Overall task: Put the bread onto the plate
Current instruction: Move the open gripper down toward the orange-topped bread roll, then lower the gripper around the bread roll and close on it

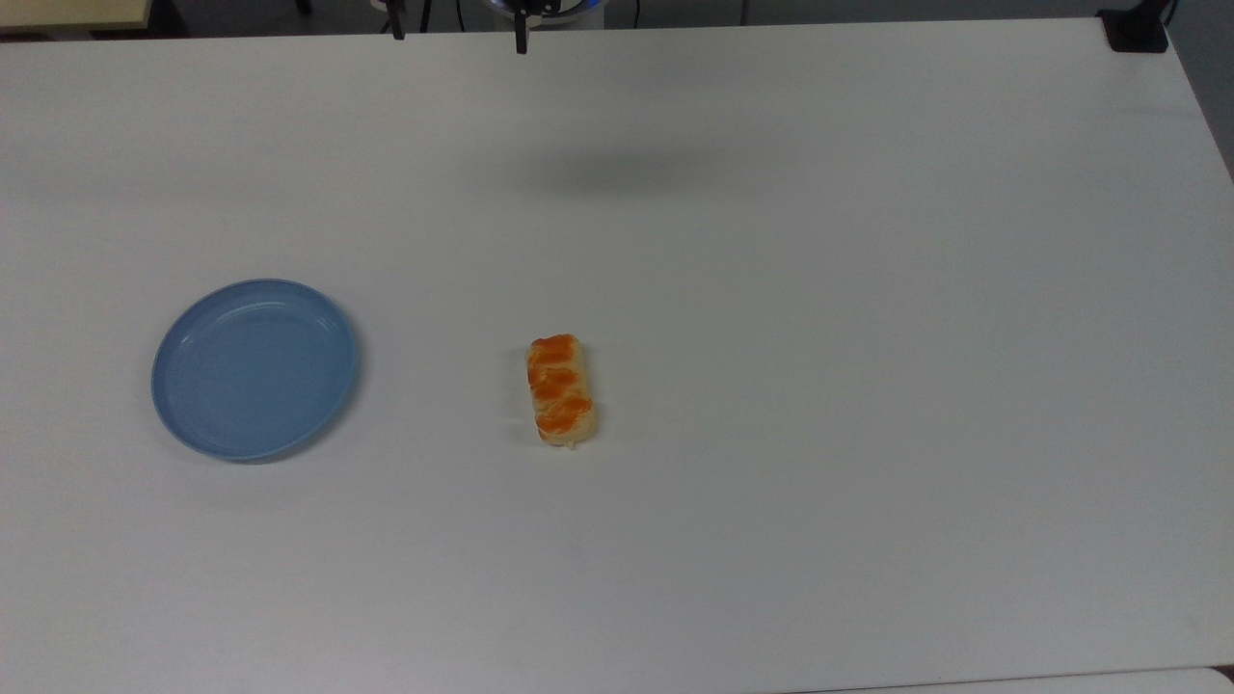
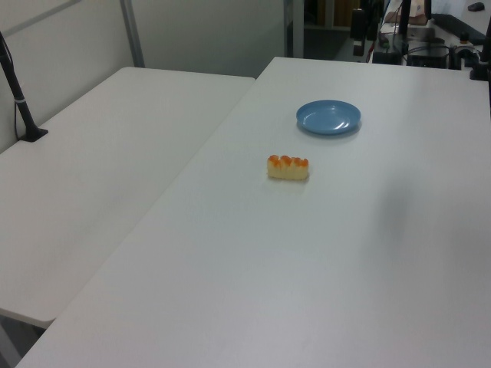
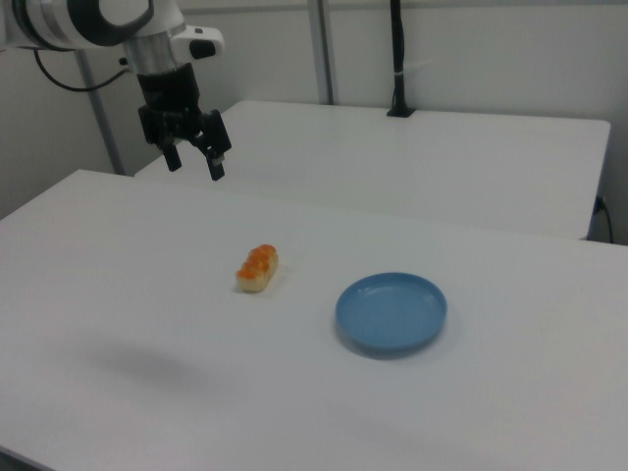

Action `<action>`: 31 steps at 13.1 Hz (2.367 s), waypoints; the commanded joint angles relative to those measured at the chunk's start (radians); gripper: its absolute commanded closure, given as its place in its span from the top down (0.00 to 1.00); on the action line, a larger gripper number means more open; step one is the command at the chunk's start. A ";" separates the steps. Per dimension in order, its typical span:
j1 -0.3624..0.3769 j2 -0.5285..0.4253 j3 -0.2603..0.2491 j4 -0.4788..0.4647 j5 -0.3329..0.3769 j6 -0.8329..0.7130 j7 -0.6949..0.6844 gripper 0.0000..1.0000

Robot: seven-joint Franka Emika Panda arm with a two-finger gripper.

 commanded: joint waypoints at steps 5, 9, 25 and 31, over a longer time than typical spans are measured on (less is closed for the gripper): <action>-0.017 0.021 -0.007 -0.013 0.022 -0.041 -0.047 1.00; -0.011 0.062 -0.007 -0.004 0.035 -0.011 -0.048 1.00; 0.109 0.543 0.013 0.019 -0.002 0.615 -0.034 1.00; 0.089 0.586 0.011 0.019 -0.036 0.660 -0.036 0.84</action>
